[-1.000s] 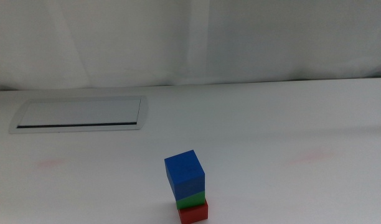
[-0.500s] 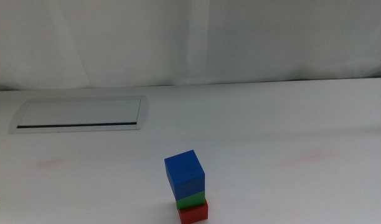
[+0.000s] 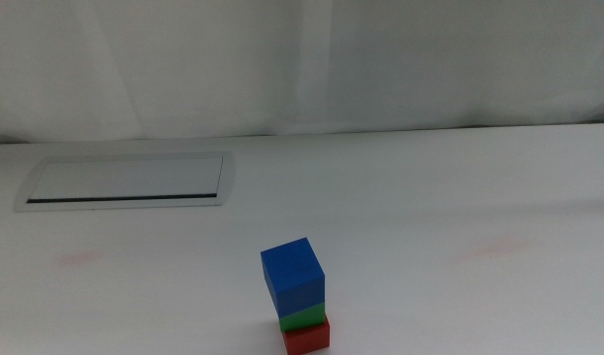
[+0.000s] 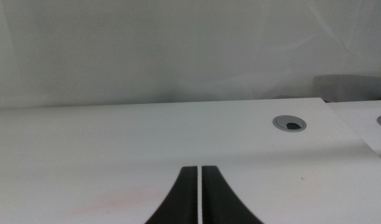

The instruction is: Stack red cubes first, then green, then blue cubes in a specific spot.

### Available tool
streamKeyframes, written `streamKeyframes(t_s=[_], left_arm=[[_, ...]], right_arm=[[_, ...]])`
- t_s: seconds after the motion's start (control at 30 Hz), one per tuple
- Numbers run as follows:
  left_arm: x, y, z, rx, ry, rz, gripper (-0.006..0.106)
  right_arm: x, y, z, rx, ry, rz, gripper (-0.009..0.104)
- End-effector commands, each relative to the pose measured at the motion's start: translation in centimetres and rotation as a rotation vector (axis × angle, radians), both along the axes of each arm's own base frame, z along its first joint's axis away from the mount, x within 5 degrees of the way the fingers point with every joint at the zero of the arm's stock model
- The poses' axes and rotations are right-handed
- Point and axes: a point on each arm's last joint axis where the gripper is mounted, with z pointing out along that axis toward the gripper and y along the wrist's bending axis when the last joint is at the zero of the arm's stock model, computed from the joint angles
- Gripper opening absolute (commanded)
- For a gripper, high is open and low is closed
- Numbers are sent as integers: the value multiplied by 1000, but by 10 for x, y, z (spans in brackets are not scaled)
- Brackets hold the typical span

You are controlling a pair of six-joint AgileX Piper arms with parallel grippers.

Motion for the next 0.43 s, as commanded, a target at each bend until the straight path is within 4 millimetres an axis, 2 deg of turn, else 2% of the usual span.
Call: streamKeyframes(t_s=[0.0, 0.4], left_arm=[[0, 0, -13, 7, 33, -8, -3], [0, 0, -13, 47, 34, -13, -3]], right_arm=[[0, 0, -9, -19, 19, -1, -3], [0, 0, -9, -19, 17, 0, -3]])
